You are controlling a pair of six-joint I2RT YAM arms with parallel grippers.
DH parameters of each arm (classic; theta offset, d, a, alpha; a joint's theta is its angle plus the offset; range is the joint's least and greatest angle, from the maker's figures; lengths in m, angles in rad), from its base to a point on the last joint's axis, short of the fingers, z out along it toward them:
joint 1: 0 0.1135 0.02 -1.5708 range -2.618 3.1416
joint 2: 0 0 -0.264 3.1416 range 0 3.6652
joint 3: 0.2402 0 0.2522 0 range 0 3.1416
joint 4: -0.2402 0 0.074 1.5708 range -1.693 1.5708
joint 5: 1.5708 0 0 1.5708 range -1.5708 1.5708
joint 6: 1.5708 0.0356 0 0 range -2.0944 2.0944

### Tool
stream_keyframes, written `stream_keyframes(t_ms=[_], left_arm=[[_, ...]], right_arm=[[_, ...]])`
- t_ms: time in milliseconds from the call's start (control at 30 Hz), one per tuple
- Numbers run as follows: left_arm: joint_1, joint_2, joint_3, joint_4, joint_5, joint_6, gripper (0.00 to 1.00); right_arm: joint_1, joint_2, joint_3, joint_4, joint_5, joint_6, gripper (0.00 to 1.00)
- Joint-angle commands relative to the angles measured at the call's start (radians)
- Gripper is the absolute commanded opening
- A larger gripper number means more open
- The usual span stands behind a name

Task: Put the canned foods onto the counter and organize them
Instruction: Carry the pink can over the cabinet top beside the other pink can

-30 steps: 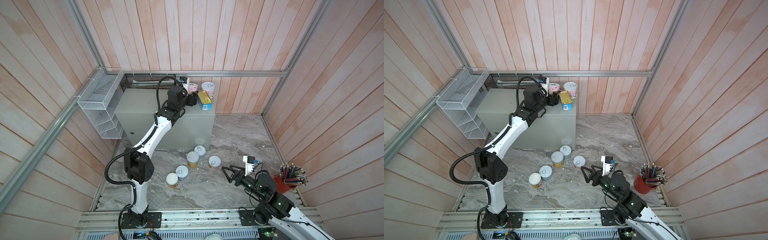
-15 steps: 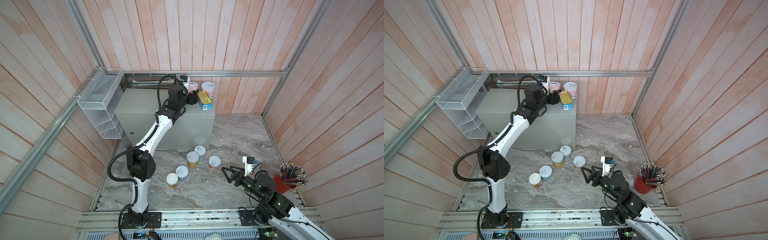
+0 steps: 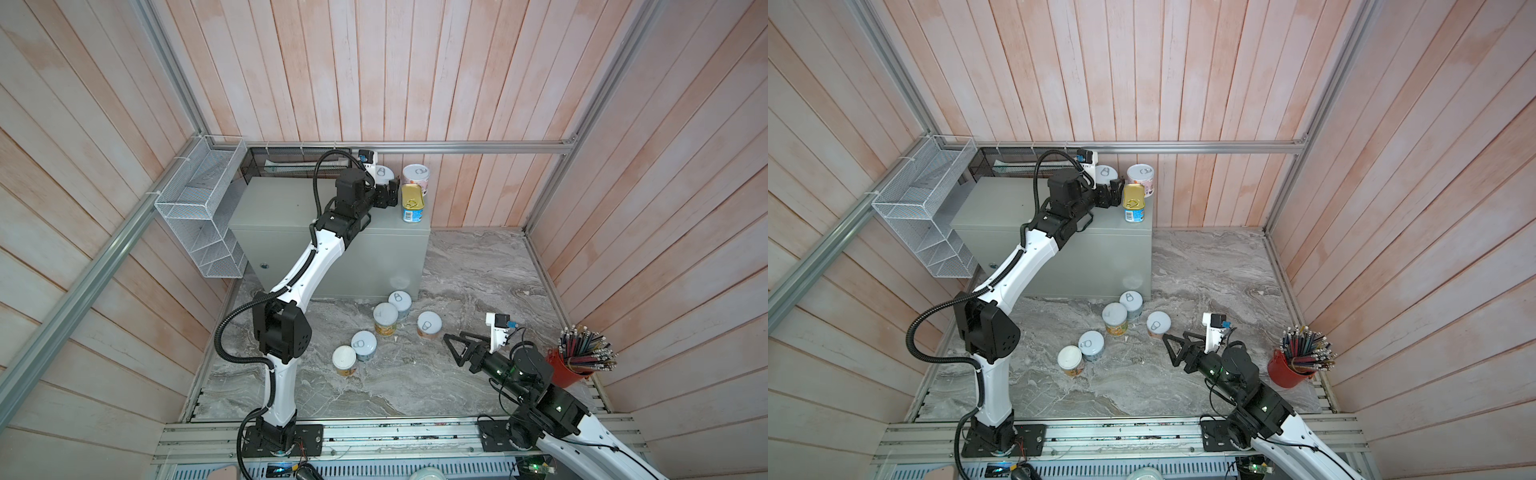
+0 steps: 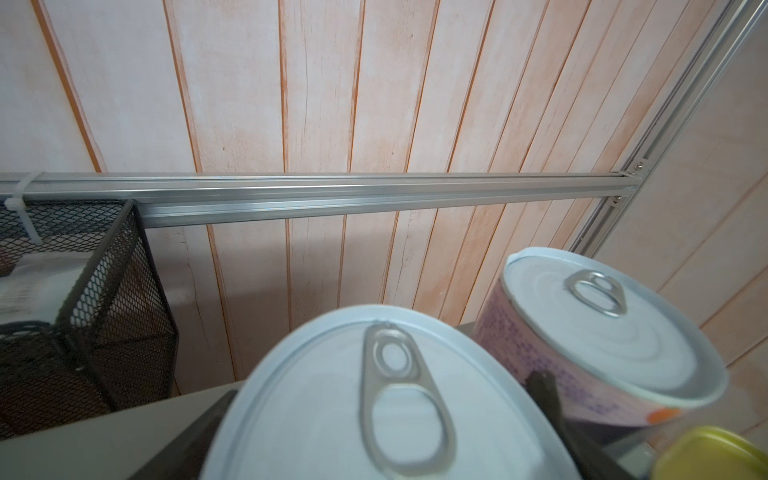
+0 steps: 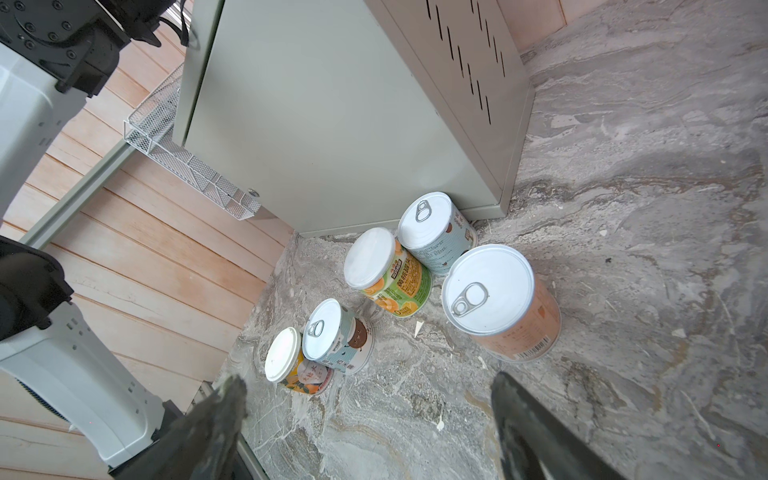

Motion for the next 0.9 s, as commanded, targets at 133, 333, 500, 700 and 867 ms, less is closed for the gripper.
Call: stream_keyframes(t_ms=[133, 333, 500, 700, 867], left_arm=[[0.003, -0.031, 0.074, -0.102, -0.023, -0.029, 1.0], [0.003, -0.028, 0.127, -0.178, 0.009, -0.057, 1.0], [0.003, -0.025, 0.131, -0.194, 0.005, -0.061, 1.0], [0.004, -0.025, 0.173, -0.255, -0.037, -0.084, 1.0], [0.005, -0.031, 0.192, -0.287, -0.076, -0.078, 1.0]], right_arm=[[0.001, -0.014, -0.02, -0.005, -0.019, 0.022, 0.91], [0.001, -0.014, -0.021, 0.0, -0.027, 0.023, 0.91], [0.001, -0.012, -0.017, 0.001, -0.035, 0.02, 0.92], [0.001, -0.003, -0.016, 0.0, -0.042, 0.018, 0.92], [0.0, 0.019, -0.017, 0.021, -0.049, 0.017, 0.92]])
